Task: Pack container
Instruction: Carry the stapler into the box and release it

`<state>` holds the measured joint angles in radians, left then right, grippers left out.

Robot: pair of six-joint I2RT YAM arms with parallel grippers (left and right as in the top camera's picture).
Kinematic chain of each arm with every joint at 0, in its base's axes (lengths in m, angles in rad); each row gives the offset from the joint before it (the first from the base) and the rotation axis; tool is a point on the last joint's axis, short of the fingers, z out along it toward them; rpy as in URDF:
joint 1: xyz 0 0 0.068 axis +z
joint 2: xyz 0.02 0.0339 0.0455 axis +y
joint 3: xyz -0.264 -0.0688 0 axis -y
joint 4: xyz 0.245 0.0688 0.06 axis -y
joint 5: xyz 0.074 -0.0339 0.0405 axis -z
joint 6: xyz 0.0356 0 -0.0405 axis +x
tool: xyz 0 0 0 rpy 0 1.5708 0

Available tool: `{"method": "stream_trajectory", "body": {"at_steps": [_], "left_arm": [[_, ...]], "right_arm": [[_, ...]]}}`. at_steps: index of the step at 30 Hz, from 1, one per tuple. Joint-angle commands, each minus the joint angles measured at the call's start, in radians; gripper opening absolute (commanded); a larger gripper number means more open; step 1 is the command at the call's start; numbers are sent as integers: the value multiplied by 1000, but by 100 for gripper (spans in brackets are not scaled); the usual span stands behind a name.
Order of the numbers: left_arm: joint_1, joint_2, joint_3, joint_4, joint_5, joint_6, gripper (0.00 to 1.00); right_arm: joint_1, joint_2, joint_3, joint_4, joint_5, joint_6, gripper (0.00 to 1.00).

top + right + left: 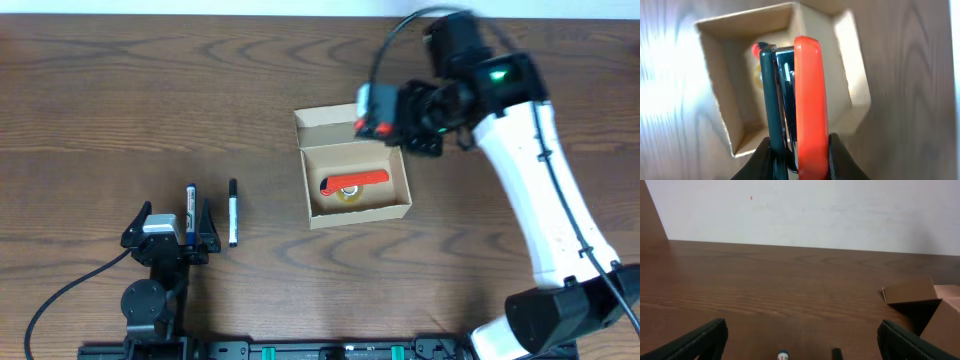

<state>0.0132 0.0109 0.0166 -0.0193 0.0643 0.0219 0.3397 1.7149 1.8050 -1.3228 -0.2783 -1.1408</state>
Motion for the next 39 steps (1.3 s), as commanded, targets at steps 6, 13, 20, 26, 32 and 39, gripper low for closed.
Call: {"method": "stream_trajectory", "body": {"at_steps": [6,13,20,26,32,39], "left_arm": [[6,-5,-12,-47,41,-11,95],[6,-5,-12,-47,41,-11,95],[6,-5,-12,-47,41,-11,95],[6,-5,-12,-47,40,-11,95],[6,-5,-12,-47,40,-11,96],[6,-5,-12,-47,40,-11,95]], "right_arm": [[174,13,4,-2,73,-158,1],[217,98,-10,-2,102,-154,1],[156,206,-15,10,147,-126,1],[82,296,-16,13,119,-106,1],[68,366,-19,32,105,-106,1],[68,419,-38,67,90,-106,1]]}}
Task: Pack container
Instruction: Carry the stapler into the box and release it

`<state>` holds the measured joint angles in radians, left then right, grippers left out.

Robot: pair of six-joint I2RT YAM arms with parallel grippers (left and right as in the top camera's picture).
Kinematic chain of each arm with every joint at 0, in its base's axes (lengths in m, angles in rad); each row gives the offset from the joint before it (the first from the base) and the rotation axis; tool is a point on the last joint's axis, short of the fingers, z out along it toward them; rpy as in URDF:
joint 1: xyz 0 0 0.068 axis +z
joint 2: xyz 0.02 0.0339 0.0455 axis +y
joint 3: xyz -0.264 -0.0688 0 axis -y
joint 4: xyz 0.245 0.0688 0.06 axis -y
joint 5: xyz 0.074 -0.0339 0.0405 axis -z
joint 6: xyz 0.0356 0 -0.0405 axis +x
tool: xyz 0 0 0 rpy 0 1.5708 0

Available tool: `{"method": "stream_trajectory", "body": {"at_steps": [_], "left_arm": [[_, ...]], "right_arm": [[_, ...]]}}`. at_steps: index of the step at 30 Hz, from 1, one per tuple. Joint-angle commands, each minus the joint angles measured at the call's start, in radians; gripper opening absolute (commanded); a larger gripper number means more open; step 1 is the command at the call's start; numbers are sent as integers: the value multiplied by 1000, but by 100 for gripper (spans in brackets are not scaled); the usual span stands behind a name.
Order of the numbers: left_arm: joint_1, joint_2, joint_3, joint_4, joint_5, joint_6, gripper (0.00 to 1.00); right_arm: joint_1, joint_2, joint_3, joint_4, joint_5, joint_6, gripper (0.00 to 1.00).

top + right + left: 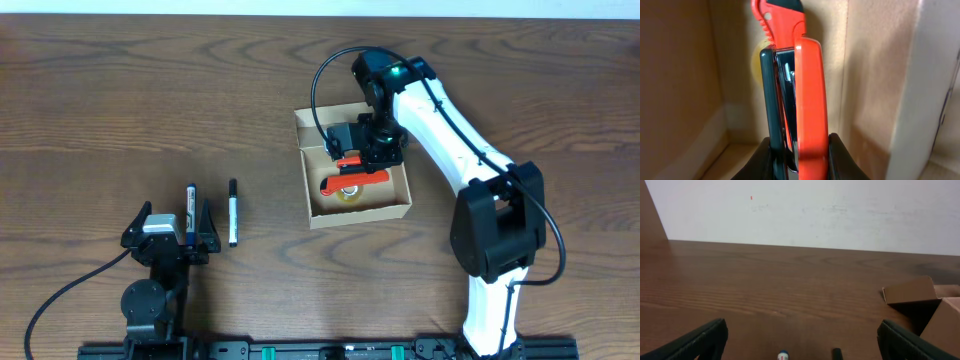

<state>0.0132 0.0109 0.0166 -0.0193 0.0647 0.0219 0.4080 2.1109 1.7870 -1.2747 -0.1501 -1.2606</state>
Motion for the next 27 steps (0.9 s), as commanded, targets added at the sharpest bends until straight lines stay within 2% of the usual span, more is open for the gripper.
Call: {"method": "stream_trajectory", "body": {"at_steps": [1,11,17,19,22,26,27], "left_arm": [[6,-5,-12,-47,40,-11,95],[6,-5,-12,-47,40,-11,95],[6,-5,-12,-47,40,-11,95],[6,-5,-12,-47,40,-11,95],[6,-5,-12,-47,40,-11,96],[6,-5,-12,-47,40,-11,95],[6,-5,-12,-47,40,-11,95]], "right_arm": [[0,23,-32,33,-46,14,1],[5,23,-217,166,-49,15,1],[10,23,-230,195,-48,38,2],[12,23,-230,198,-47,49,4],[12,23,-229,211,-39,68,15],[11,0,-209,217,-34,78,18],[11,-11,-200,216,-34,79,27]]}}
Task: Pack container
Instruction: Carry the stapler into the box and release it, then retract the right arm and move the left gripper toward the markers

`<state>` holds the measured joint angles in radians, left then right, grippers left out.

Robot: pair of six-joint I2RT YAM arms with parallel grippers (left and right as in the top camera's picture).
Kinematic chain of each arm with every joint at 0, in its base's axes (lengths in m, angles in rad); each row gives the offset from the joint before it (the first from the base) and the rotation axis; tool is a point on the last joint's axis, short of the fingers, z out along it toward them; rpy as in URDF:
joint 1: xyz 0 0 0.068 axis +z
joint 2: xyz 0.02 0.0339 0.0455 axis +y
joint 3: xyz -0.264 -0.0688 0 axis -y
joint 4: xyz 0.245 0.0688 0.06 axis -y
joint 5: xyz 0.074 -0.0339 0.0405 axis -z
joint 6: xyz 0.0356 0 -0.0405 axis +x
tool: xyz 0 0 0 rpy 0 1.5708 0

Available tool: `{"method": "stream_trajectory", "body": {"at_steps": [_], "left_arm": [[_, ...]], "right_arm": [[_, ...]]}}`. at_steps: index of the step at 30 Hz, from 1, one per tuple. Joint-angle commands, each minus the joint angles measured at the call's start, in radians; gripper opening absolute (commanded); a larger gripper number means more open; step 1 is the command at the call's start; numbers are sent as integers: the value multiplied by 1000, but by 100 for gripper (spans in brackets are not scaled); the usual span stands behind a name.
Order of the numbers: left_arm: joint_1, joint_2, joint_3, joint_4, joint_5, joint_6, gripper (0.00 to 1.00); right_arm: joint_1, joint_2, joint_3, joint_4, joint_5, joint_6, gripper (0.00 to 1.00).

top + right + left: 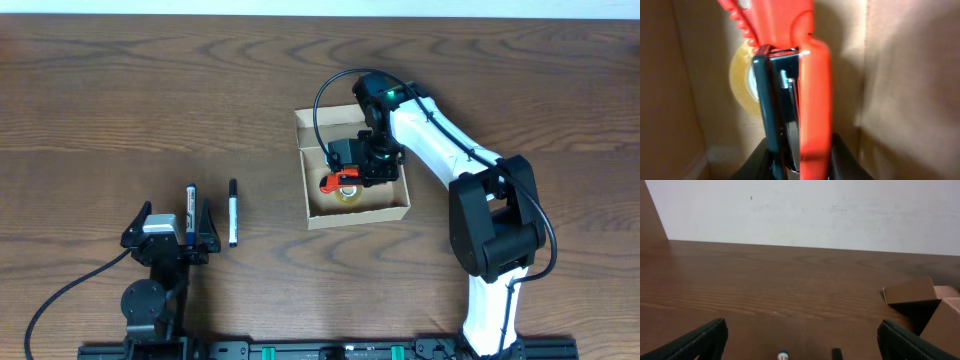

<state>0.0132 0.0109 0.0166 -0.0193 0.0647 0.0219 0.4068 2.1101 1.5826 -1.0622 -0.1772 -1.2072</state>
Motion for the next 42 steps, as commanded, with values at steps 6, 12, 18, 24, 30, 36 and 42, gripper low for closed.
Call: {"method": "stream_trajectory", "body": {"at_steps": [6,12,18,24,30,36,42], "left_arm": [[6,-5,-12,-47,40,-11,95],[6,-5,-12,-47,40,-11,95],[6,-5,-8,-38,105,-148,96],[6,39,188,-286,85,-363,96],[6,390,634,-480,-50,-320,95],[6,935,1205,-931,-50,-219,95],[6,1327,1539,-1220,-46,-10,95]], "right_arm": [[11,-102,69,-7,-5,32,49],[11,-231,104,-58,-11,45,56],[4,-395,105,-51,-5,212,52],[-80,-534,106,29,127,549,64],[-266,-600,106,111,150,722,84],[-451,-620,106,158,145,830,99],[-702,-620,106,169,90,1037,99]]}}
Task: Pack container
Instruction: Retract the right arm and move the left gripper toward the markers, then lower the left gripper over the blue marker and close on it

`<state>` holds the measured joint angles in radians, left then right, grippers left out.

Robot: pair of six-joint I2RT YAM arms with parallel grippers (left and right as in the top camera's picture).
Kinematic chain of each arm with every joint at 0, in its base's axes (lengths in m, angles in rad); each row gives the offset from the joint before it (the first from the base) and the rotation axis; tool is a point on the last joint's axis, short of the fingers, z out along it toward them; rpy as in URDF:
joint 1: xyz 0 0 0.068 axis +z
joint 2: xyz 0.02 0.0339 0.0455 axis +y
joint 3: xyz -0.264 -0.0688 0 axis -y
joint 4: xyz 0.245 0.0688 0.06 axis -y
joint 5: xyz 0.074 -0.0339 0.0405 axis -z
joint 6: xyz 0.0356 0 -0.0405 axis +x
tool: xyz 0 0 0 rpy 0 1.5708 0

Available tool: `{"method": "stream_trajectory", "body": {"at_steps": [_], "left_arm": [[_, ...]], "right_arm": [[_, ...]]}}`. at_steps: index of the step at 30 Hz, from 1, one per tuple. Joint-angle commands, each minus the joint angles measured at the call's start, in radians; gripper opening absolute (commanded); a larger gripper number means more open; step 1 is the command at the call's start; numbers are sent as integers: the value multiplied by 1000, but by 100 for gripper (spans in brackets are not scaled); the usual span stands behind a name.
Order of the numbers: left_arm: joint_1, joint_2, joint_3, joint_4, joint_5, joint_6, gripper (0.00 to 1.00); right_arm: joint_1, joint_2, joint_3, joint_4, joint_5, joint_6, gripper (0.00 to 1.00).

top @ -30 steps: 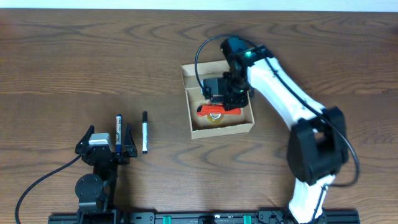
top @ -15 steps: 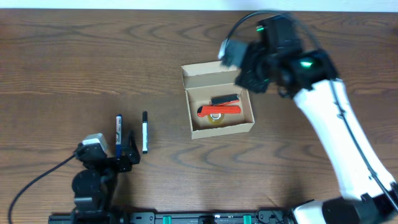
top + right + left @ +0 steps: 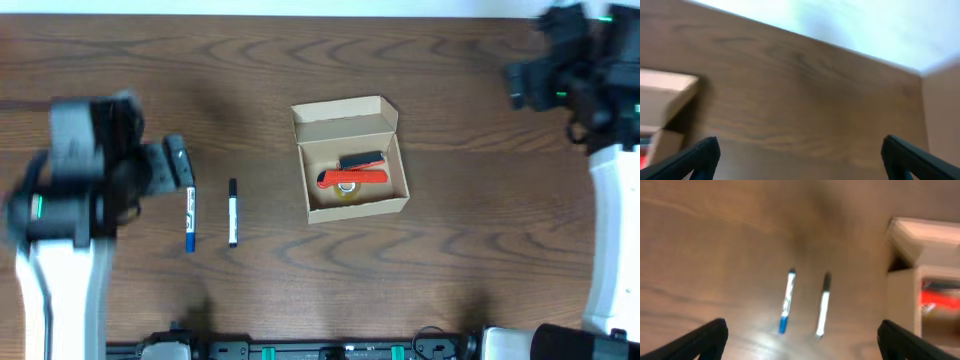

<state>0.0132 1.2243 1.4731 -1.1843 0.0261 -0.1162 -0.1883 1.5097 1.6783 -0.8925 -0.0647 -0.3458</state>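
Observation:
The open cardboard box [image 3: 397, 180] stands mid-table. Inside it lie a black-and-red stapler [image 3: 361, 160], a red cutter [image 3: 352, 178] and a tape roll [image 3: 347, 192]. A blue marker [image 3: 190, 216] and a black marker [image 3: 233, 212] lie side by side left of the box; the left wrist view looks down on the blue marker [image 3: 786, 301] and the black marker [image 3: 822, 305]. My left gripper [image 3: 800, 347] hangs open and empty above them, blurred. My right gripper [image 3: 802, 160] is open and empty, high at the far right, away from the box [image 3: 662, 100].
The box's lid flap [image 3: 343, 110] stands open on its far side. The left arm [image 3: 70, 190] rises over the table's left side, and the right arm [image 3: 610, 200] runs along the right edge. Bare wooden tabletop [image 3: 480, 240] lies between box and right arm.
My right gripper was shut on the stapler inside the box; now the stapler lies in the box and the gripper is open at the far right. My left arm has risen from the front edge over the markers.
First my right gripper held the stapler above the box. Then it was lower, over the cutter inside the box, then deep inside by the tape roll. Now the stapler rests in the box, released, and my long-parked left arm is up over the markers.

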Motion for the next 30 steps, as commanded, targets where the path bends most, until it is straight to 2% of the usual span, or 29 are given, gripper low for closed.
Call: {"method": "stream_trajectory", "body": {"at_steps": [1,5,6,8,9,12,17,19,23,30], "left_arm": [[6,154,102,-82,-8,128,95],[7,256,114,-133,-8,170,95],[7,274,114,-138,-9,178,99],[12,304,113,-143,-15,180,78],[14,315,110,-143,-17,180,71],[17,342,88,-138,-80,142,75],[19,349,-47,-49,-96,140,70],[18,343,-130,25,-67,160,68],[16,299,-313,193,-6,172,70],[21,181,-580,399,18,106,72]], "right_arm": [[-146,-19,10,-2,-23,216,99],[-270,-19,10,-15,-22,270,99],[-288,-19,10,-21,-22,277,99],[-317,-19,10,-35,-21,279,99],[-325,-19,10,-39,-21,285,99],[-335,-16,10,-46,-22,301,99],[-335,-4,10,-65,-21,300,99],[-335,2,10,-77,-21,300,99],[-335,15,10,-94,-21,299,99],[-334,22,9,-111,-22,296,99]]}}
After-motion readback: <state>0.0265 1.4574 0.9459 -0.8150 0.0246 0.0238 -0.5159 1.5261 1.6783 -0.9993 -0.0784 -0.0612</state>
